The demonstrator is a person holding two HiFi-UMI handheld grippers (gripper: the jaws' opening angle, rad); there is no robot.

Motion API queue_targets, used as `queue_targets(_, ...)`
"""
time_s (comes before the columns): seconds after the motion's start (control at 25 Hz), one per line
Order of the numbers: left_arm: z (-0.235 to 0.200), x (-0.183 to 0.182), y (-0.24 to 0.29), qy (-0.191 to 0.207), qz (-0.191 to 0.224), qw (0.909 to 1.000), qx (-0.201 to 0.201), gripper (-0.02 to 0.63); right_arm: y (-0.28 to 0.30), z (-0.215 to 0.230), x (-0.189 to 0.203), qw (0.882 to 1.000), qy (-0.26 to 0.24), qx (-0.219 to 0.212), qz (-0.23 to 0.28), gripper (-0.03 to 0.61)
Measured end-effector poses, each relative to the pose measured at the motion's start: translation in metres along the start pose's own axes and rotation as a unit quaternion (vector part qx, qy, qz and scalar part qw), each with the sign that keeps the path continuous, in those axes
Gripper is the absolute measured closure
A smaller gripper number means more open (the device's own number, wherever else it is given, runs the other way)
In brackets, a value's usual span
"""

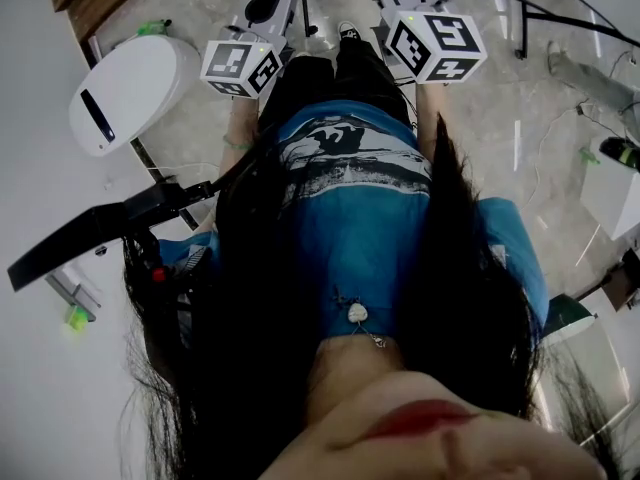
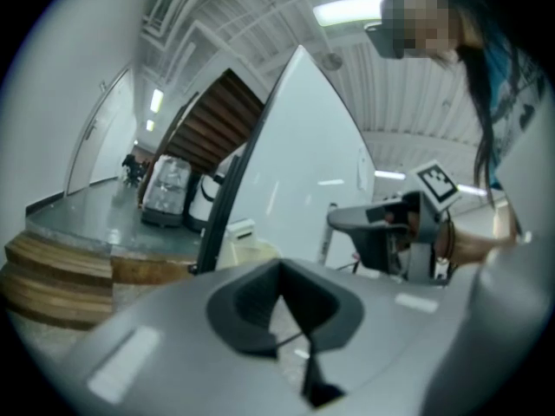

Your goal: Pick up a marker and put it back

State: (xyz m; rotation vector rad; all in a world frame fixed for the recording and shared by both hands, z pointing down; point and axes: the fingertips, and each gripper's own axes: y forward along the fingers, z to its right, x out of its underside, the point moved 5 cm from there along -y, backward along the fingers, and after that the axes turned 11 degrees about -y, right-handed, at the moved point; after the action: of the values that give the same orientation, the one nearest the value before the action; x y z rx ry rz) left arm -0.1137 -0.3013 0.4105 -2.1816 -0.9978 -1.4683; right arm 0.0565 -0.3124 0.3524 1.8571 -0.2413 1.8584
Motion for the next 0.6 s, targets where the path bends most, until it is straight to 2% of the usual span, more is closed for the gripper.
queue_targets(0.16, 0.009, 0.002, 0.003, 0.022, -0.01, 0.9996, 0.017, 0.612, -0.003, -0.001, 0.0, 1.0, -0.001, 0.002, -0.001, 0.505)
queue_targets(0.28, 0.012, 0.001, 0.005, 0.008, 0.001, 0.9994, 0.033, 0.612, -0.003, -0.001, -0.001, 1.0, -0.002, 0.004, -0.001, 0.506)
queue_targets(0.6, 0.01, 0.002, 0.006, -0.001, 0.0, 0.9994, 0.033, 0.612, -0.003, 0.0, -0.001, 1.0, -0.003, 0.004, -0.002, 0.505)
